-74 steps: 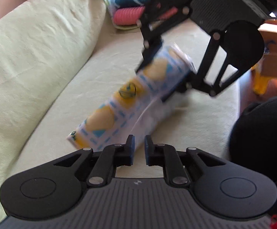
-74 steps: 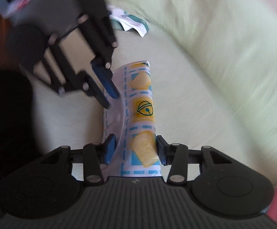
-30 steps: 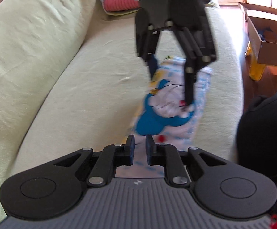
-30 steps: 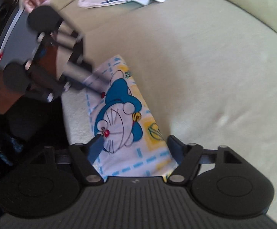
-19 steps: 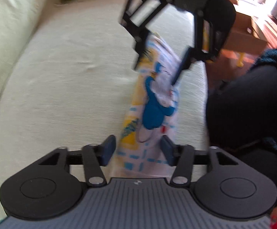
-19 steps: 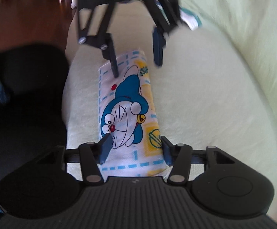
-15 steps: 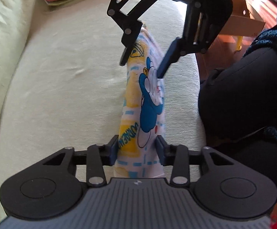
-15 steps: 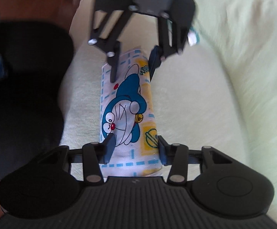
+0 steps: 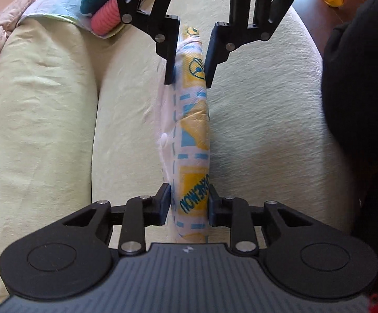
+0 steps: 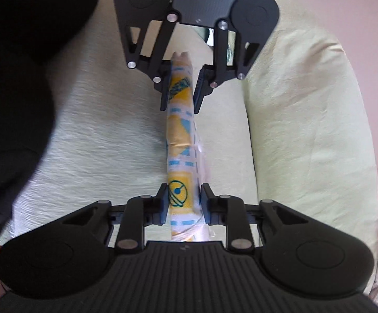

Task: Fold shopping bag
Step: 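Grasp the strip end with the left gripper while the right gripper holds the other end, then hold both strip ends with both grippers and press the strip straight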

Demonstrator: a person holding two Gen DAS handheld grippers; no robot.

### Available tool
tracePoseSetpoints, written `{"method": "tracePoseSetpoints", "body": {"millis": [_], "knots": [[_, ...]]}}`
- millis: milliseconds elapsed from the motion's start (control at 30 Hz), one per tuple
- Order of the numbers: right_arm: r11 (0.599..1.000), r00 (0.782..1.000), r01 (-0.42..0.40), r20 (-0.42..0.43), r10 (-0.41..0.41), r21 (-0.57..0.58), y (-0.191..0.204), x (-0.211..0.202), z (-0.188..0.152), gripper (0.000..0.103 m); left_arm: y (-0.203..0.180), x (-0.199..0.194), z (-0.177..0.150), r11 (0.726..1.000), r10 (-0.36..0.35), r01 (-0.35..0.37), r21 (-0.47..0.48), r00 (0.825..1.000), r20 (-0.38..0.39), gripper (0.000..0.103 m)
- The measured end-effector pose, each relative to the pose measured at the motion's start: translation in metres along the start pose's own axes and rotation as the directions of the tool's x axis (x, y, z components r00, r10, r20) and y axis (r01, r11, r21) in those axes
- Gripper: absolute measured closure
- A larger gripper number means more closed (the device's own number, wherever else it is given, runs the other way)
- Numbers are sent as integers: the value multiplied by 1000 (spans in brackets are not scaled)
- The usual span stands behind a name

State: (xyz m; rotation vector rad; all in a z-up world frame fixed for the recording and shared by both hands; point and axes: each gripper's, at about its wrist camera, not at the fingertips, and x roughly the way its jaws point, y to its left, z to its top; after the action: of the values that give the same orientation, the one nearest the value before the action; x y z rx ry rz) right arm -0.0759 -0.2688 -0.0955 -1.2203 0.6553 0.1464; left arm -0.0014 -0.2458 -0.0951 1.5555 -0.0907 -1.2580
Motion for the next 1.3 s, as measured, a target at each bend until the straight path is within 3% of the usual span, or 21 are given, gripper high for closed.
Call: {"method": "tracePoseSetpoints", "body": {"millis": [133, 267, 433, 533, 667, 867, 1300], "knots": [[999, 1000, -9, 17, 8, 33, -6, 1, -4, 80, 8, -2, -2, 999, -23, 23, -25, 999, 27, 68], [986, 995, -94, 42, 90, 135, -32, 3, -10, 80, 35, -1, -10, 990, -113, 118, -77, 992, 57, 69], [904, 961, -277, 119, 251, 325, -94, 19, -19, 80, 81, 5, -16, 952, -231, 243, -188, 969, 88, 70], [867, 939, -343, 149, 310, 360, -118, 31, -24, 80, 103, 13, -18, 929, -279, 292, -226, 956, 87, 70], [817, 909, -417, 190, 371, 399, -140, 43, -32, 80, 113, 16, -22, 920, -295, 307, -244, 952, 88, 70], [759, 879, -477, 237, 413, 443, -141, 43, -44, 80, 116, 15, -27, 911, -298, 312, -270, 950, 94, 70], [759, 879, -477, 231, 418, 443, -142, 42, -38, 80, 109, 12, -25, 913, -296, 310, -264, 951, 91, 70]]}}
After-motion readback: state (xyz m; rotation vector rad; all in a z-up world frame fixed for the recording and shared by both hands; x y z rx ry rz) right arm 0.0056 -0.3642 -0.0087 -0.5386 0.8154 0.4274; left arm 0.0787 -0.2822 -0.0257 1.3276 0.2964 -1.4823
